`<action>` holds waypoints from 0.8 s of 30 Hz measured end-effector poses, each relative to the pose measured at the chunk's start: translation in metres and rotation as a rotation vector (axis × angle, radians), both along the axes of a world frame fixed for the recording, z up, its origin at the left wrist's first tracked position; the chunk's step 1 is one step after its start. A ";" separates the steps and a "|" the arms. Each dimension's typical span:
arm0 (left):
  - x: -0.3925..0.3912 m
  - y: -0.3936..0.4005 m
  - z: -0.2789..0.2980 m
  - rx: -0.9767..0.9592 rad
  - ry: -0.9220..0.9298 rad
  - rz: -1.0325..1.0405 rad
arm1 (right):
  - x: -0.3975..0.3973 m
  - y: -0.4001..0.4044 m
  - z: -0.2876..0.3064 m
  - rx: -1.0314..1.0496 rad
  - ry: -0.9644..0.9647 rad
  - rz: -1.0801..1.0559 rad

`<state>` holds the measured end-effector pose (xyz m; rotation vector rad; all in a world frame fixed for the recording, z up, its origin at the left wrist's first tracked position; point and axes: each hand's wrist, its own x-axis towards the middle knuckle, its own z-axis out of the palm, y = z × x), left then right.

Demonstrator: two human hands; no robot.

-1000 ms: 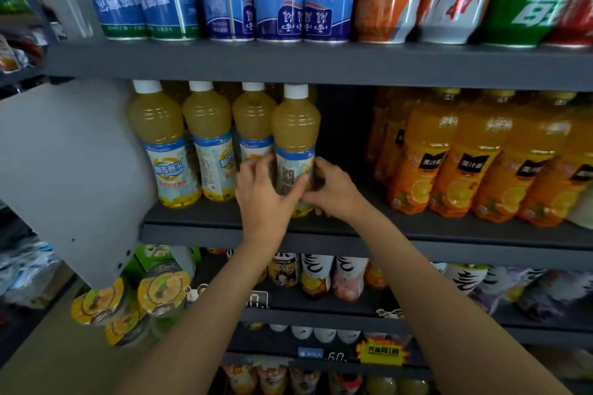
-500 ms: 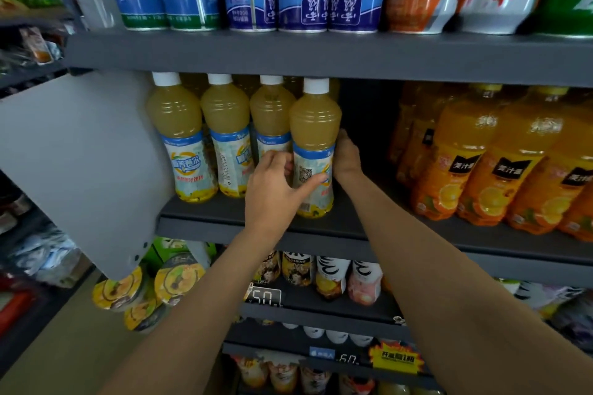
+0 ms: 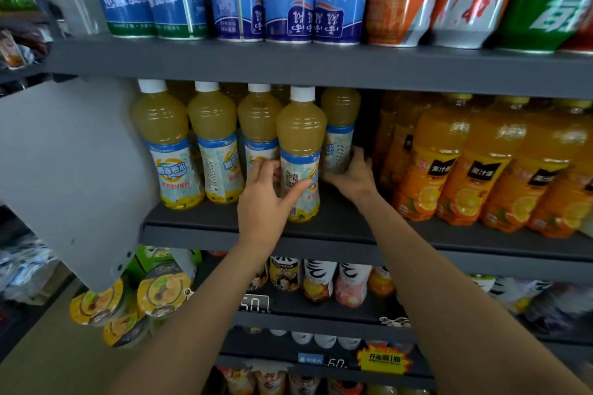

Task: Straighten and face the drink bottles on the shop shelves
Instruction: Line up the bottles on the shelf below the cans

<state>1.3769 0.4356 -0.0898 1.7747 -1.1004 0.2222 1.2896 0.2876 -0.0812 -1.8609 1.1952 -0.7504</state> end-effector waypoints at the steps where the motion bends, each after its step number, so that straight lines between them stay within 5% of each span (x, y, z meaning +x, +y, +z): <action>1: 0.000 0.000 -0.001 -0.004 0.003 0.000 | 0.003 0.002 0.000 -0.015 0.007 -0.053; 5: 0.001 0.000 -0.001 -0.003 0.007 -0.003 | 0.013 0.009 0.002 -0.076 0.060 -0.196; 11: 0.002 0.000 0.001 0.014 0.012 -0.010 | 0.009 -0.001 0.001 0.010 -0.065 -0.132; 19: 0.002 -0.001 0.002 0.019 0.031 -0.034 | 0.018 -0.001 0.007 -0.164 0.118 -0.166; 24: 0.004 0.000 0.002 0.025 0.029 -0.056 | 0.010 -0.015 0.007 -0.017 -0.036 -0.015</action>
